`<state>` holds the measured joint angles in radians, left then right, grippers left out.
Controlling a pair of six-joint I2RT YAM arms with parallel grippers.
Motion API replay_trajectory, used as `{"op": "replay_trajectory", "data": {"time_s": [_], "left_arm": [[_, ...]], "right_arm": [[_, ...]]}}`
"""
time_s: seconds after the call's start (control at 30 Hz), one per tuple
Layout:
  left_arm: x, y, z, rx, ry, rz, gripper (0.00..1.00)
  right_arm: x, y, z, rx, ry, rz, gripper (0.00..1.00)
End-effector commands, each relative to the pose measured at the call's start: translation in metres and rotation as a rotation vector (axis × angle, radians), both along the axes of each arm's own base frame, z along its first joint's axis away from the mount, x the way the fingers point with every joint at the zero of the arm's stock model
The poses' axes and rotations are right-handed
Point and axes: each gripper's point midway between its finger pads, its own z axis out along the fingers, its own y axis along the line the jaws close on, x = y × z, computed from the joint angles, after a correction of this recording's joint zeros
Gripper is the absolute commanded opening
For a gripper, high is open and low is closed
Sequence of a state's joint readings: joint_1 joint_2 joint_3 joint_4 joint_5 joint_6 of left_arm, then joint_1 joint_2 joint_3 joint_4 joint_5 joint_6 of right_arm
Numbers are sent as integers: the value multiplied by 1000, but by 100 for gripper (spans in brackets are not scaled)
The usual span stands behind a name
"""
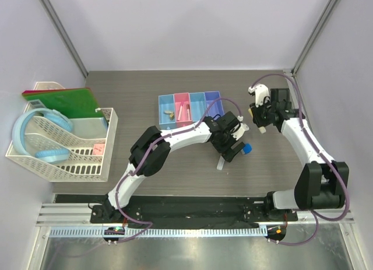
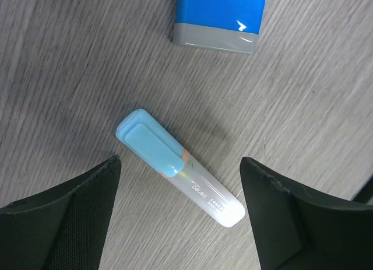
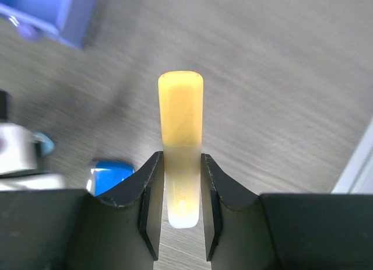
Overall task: Sort the stationery into containers
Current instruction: Pick up the pen from the center of the board.
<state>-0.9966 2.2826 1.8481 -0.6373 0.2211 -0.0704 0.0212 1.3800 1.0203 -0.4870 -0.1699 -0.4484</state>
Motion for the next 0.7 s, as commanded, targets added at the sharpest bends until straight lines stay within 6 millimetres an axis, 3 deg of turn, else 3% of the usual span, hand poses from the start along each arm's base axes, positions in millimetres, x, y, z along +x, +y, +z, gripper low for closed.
{"op": "replay_trajectory", "data": {"time_s": [0.0, 0.17, 0.3, 0.33, 0.4, 0.43, 0.47, 0.6, 0.67], "left_arm": [[-12, 38, -74, 235, 0, 13, 82], [-21, 42, -91, 295, -18, -3, 76], [-28, 44, -101, 323, -10, -24, 60], [-29, 45, -105, 331, -1, -28, 42], [-32, 46, -108, 339, 5, -36, 22], [-32, 47, -112, 347, 9, -37, 5], [-33, 47, -111, 348, 11, -37, 0], [-33, 46, -104, 338, 13, -52, 0], [-34, 41, -88, 310, 12, -65, 0]], "right_arm": [[14, 11, 83, 74, -206, 11, 24], [11, 17, 125, 115, -287, 25, 24], [7, 20, 145, 130, -333, 34, 24], [5, 20, 151, 131, -345, 37, 24], [2, 22, 159, 140, -365, 42, 24], [1, 22, 163, 142, -374, 43, 24], [0, 22, 166, 143, -380, 45, 24], [-2, 23, 176, 145, -406, 47, 24], [-1, 22, 178, 143, -409, 47, 24]]}}
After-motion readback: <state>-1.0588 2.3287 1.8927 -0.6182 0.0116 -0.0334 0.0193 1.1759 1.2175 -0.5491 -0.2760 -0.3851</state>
